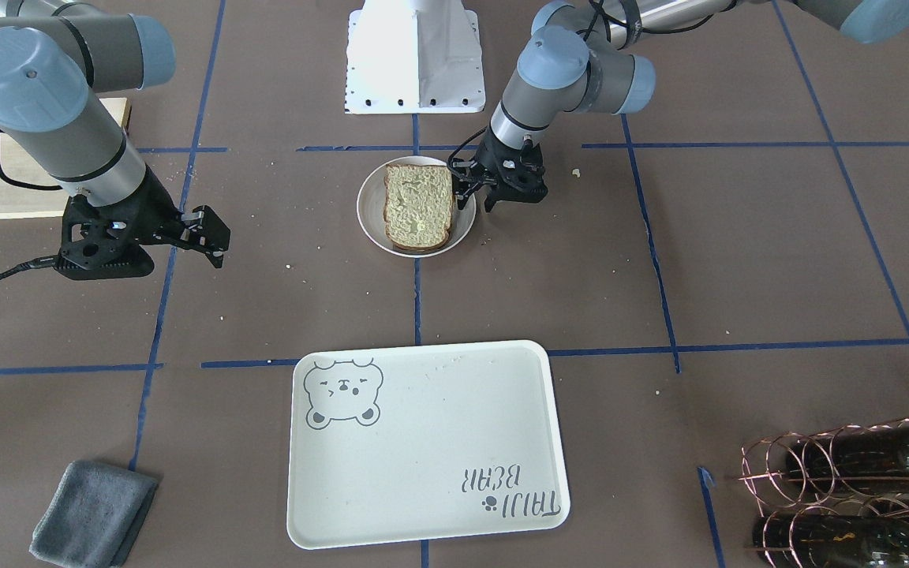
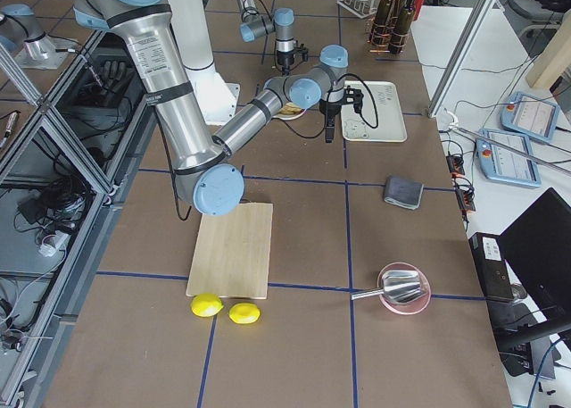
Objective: Make sandwich and place on tray
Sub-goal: 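Grasp the plate rim with the left gripper while the right arm withdraws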
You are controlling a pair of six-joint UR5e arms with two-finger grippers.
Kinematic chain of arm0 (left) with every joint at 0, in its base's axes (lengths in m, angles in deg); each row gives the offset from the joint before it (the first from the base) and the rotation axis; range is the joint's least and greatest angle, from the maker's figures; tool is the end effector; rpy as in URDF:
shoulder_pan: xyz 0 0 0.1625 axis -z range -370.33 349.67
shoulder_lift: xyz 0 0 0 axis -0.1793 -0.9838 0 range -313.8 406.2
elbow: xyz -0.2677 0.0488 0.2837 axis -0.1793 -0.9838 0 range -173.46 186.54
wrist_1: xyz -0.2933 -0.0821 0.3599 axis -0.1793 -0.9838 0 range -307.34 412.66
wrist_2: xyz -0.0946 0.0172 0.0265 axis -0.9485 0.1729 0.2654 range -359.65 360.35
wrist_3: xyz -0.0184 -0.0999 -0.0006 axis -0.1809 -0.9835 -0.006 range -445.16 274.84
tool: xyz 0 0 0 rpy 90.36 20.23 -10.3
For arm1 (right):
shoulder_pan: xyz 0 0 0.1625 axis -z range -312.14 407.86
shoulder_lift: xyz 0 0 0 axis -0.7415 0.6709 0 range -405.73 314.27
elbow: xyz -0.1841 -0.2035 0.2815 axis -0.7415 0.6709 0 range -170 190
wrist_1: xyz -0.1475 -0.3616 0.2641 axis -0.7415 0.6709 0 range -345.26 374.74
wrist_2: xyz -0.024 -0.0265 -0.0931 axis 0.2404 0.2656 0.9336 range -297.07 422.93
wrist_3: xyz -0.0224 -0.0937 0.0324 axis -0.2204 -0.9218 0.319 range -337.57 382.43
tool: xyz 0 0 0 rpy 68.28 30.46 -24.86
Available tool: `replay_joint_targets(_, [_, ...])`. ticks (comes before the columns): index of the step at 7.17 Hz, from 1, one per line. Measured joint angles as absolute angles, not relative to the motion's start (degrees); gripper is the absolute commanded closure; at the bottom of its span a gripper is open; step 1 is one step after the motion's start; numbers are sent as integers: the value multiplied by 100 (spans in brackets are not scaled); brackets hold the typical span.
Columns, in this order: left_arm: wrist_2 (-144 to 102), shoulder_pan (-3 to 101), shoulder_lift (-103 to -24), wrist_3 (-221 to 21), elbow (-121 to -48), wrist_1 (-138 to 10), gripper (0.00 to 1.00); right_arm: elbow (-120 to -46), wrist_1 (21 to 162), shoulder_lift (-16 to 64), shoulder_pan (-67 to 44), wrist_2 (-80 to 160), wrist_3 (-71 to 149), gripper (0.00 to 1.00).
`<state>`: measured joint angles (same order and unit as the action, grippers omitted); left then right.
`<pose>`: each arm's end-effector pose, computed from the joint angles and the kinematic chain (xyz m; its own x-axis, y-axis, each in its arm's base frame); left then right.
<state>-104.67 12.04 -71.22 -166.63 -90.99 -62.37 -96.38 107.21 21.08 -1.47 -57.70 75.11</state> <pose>0.5941 -0.3603 0.2151 0.4815 -0.0432 -0.8754 0.0895 0.9960 0.0001 -0.3525 -0.5353 0.2454 0.6877 -0.0002 0.7260 -0.0446 0.9981 0.0424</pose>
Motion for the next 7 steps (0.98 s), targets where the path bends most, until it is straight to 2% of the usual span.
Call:
replay_joint_targets(1, [-10462, 1202, -7127, -16663, -9090, -6241, 73, -9641, 10720, 2100, -146, -5768, 7519, 0])
replay_joint_targets(5, [-10463, 1197, -7139, -16660, -9055, -6309, 73, -9643, 10725, 2081, -168, -5765, 7533, 0])
replay_joint_targets(6, [-10464, 1194, -7146, -16659, -9033, -6321, 76, -9644, 10728, 2081, -174, -5767, 7533, 0])
replay_joint_targets(7, [-10463, 1189, -7154, -16661, -9021, -6325, 100, -9643, 10727, 2080, -177, -5771, 7534, 0])
